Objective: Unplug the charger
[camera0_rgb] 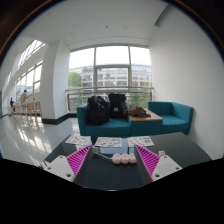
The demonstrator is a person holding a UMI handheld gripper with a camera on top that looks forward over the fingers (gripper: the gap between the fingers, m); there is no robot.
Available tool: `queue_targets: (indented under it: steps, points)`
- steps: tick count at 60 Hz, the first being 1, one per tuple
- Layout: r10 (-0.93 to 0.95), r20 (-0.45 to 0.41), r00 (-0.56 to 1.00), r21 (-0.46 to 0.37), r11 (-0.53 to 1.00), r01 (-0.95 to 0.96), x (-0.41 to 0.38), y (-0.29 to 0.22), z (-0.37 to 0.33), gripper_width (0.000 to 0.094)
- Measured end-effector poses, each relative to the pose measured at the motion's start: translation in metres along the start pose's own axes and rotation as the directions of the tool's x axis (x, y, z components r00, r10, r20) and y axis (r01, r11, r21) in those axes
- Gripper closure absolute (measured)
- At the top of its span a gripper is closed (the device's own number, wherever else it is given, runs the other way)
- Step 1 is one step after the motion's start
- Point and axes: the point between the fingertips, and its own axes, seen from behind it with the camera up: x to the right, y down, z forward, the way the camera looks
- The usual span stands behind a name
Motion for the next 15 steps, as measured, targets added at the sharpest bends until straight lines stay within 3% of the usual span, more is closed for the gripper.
queue_targets:
  steps: [15]
  points:
    - [-0.004,0.009,1.0,-0.008,1.0,0.004,-0.0081,-0.004,-0.0067,0.0101]
